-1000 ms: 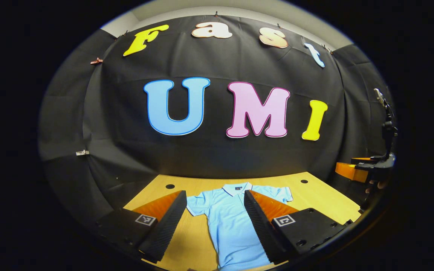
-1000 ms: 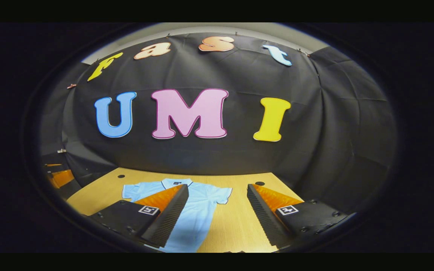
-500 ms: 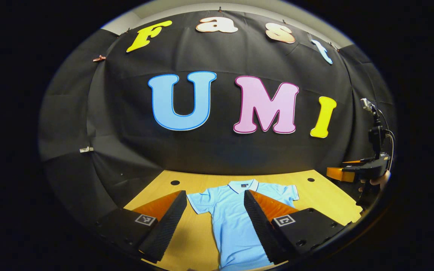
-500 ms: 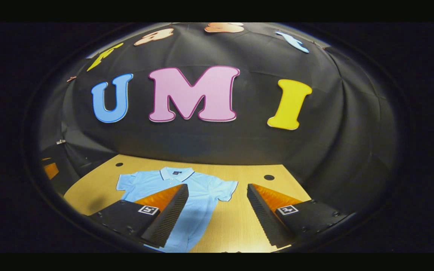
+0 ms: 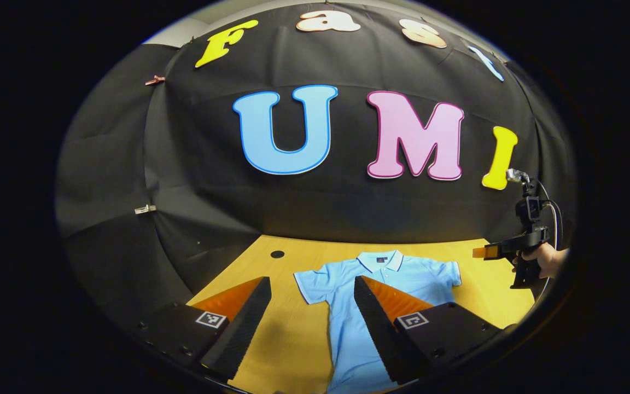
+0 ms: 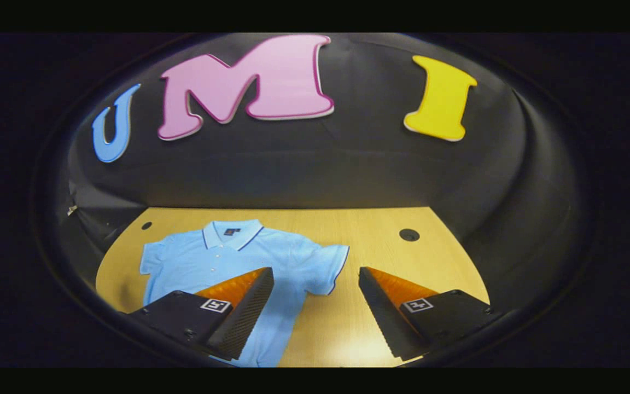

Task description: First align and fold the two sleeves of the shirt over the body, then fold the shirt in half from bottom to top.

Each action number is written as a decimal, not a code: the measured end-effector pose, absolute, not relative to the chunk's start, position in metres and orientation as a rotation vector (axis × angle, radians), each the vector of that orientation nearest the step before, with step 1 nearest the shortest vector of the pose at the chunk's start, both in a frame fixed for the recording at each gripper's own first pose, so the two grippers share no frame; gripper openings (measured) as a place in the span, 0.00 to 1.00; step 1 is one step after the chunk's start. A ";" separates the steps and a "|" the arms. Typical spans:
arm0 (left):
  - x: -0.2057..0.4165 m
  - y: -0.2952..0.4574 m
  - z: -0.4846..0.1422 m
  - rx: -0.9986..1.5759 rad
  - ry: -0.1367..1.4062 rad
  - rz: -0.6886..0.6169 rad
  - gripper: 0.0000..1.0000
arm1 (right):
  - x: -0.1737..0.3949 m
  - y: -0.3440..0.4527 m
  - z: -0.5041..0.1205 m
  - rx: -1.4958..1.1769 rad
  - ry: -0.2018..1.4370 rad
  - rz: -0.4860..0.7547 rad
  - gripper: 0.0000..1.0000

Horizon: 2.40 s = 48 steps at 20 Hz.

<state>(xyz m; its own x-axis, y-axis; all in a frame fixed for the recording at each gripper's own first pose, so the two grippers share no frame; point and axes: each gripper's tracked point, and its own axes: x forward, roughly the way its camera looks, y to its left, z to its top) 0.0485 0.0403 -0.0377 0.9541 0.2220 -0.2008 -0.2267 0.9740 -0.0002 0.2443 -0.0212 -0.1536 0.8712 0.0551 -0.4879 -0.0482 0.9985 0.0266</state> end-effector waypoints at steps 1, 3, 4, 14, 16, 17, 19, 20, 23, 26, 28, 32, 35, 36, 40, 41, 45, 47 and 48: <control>0.051 0.038 -0.038 -0.037 0.211 0.235 0.98 | 0.256 -0.024 -0.166 0.020 0.535 0.050 0.98; 0.056 0.036 -0.037 -0.041 0.217 0.248 0.98 | 0.272 -0.026 -0.190 0.048 0.600 0.047 0.98; 0.058 0.034 -0.037 -0.034 0.225 0.253 0.98 | 0.281 -0.025 -0.205 0.064 0.633 0.044 0.95; 0.080 0.015 -0.052 -0.033 0.284 0.216 0.97 | 0.323 -0.033 -0.285 0.116 0.791 -0.011 0.96; 0.084 0.012 -0.057 -0.027 0.295 0.211 0.97 | 0.329 -0.035 -0.290 0.054 0.796 -0.008 0.93; 0.086 0.012 -0.063 -0.023 0.303 0.211 0.97 | 0.331 -0.031 -0.294 0.034 0.803 0.006 0.88; 0.088 0.008 -0.066 -0.033 0.310 0.206 0.97 | 0.331 -0.022 -0.293 0.025 0.795 0.033 0.65; 0.090 0.007 -0.066 -0.041 0.313 0.205 0.97 | 0.332 -0.024 -0.288 0.023 0.777 0.034 0.52; 0.091 0.007 -0.071 -0.049 0.321 0.211 0.97 | 0.333 -0.015 -0.287 0.035 0.767 0.059 0.20; 0.089 0.011 -0.074 -0.054 0.327 0.222 0.97 | 0.333 -0.009 -0.288 0.056 0.765 0.041 0.05; 0.088 0.013 -0.076 -0.062 0.330 0.228 0.97 | 0.335 -0.011 -0.287 0.069 0.764 0.028 0.03; 0.083 0.020 -0.078 -0.066 0.336 0.240 0.97 | 0.339 -0.003 -0.260 0.034 0.702 0.014 0.05; 0.081 0.023 -0.080 -0.076 0.334 0.241 0.97 | 0.338 0.018 -0.238 -0.033 0.659 0.042 0.05; 0.078 0.024 -0.079 -0.079 0.333 0.238 0.97 | 0.338 0.029 -0.232 -0.063 0.646 0.060 0.05; 0.072 0.030 -0.083 -0.088 0.333 0.233 0.97 | 0.333 0.095 -0.208 -0.106 0.604 0.155 0.05; 0.071 0.031 -0.085 -0.090 0.331 0.233 0.97 | 0.330 0.113 -0.205 -0.119 0.598 0.177 0.05; 0.061 0.041 -0.081 -0.103 0.314 0.248 0.97 | 0.317 0.175 -0.205 -0.210 0.580 0.261 0.00; 0.058 0.047 -0.084 -0.110 0.312 0.254 0.97 | 0.303 0.206 -0.203 -0.240 0.570 0.320 0.00; 0.056 0.049 -0.085 -0.115 0.311 0.256 0.97 | 0.296 0.224 -0.206 -0.242 0.568 0.360 0.08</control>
